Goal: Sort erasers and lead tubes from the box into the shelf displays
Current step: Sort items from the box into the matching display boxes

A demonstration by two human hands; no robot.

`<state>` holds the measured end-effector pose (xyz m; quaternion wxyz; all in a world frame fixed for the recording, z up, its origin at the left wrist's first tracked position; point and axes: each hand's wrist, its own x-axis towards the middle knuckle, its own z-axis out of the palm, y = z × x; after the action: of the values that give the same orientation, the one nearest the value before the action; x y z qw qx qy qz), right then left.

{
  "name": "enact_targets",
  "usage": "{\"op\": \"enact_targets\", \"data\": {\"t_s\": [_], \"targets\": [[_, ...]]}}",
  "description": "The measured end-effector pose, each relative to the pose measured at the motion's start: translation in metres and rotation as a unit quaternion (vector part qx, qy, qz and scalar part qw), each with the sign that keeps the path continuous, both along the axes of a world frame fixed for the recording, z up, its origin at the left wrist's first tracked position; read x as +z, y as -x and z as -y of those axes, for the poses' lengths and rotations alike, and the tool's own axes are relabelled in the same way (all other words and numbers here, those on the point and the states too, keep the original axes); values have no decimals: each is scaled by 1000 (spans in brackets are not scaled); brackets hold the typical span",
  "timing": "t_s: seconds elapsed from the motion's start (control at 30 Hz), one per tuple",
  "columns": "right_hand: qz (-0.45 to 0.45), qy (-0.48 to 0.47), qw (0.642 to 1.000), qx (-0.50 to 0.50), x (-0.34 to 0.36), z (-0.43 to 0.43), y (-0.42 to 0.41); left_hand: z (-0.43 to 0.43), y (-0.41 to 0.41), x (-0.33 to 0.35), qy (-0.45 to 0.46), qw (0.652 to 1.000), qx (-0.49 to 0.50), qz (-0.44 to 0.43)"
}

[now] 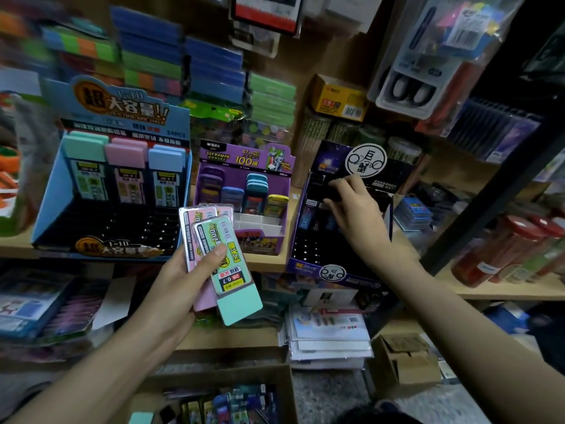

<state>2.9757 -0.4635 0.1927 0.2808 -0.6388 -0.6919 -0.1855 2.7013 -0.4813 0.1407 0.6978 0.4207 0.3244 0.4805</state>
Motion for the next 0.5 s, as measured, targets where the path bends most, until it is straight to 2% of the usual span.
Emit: {"op": "enact_targets", "data": {"t_s": [0.1,0.23,0.3,0.33,0.37,0.43,0.5], "targets": [[38,-20,999,-30,-1,1,1,0,-1,2,-4,1000,5,-2],[33,-20,996,-82,6,5,16,2,-2,4,-5,1000,12,4],[-44,-13,997,-64,7,18,36,2,-3,5,-8,1000,14,5],[-129,12,991,-37,5,27,51,2,-4,6,-8,1000,15,5],[-230,66,971,1,3,37,66,3,-5,6,-9,1000,19,7],[-420,211,879,85,-4,59,101,4,-6,6,-14,999,30,12],[-507,314,791,132,-15,72,127,4,-6,6,-13,999,47,15]]}}
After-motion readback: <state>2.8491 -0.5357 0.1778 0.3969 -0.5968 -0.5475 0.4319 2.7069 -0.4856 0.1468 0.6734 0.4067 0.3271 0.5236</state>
